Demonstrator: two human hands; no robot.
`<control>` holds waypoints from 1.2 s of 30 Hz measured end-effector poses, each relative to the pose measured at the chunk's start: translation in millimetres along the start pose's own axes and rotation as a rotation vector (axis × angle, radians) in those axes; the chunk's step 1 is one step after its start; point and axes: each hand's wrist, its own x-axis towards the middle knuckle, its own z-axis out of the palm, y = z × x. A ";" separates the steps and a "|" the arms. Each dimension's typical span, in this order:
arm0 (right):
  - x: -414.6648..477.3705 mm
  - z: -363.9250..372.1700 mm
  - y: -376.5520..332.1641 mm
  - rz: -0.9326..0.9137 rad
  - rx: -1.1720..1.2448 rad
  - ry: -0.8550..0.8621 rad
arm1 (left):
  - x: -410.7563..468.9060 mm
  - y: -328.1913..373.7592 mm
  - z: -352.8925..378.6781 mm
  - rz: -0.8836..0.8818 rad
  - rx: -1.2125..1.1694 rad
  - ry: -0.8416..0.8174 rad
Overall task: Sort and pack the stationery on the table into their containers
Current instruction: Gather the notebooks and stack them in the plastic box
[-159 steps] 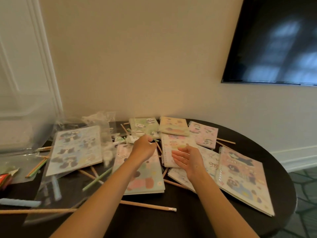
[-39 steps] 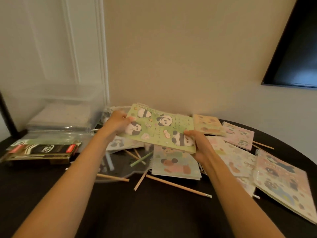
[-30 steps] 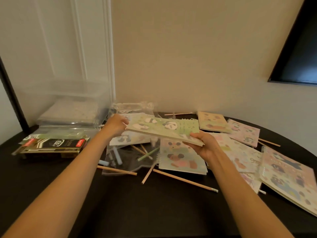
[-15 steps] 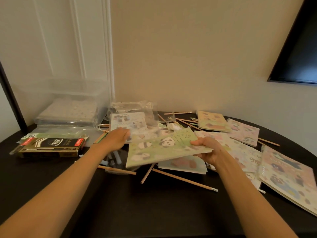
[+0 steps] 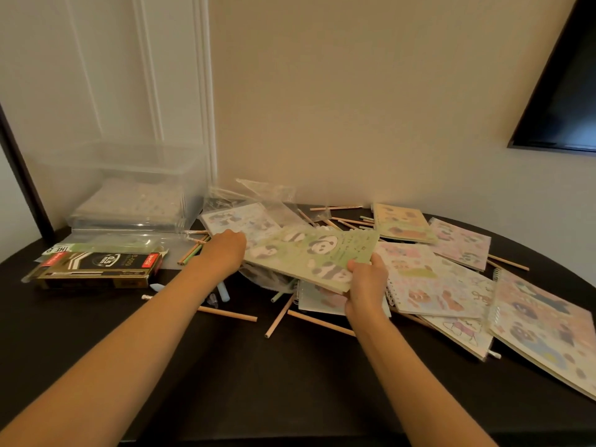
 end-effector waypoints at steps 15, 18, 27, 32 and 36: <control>-8.9 47.8 25.1 0.353 0.062 -0.208 | -13.0 9.5 -5.2 0.035 0.028 -0.003; -5.7 46.3 23.2 0.353 0.063 -0.218 | 0.3 22.6 2.8 0.074 -0.063 0.018; 5.8 55.7 30.4 0.261 -0.044 -0.232 | 36.6 45.7 3.2 0.223 -0.188 0.280; 16.8 54.3 34.5 -0.052 -0.387 -0.123 | 43.6 44.5 6.2 0.184 -0.276 0.251; 21.7 51.2 34.1 -0.168 -0.470 -0.170 | 43.7 43.7 7.6 0.179 -0.339 0.252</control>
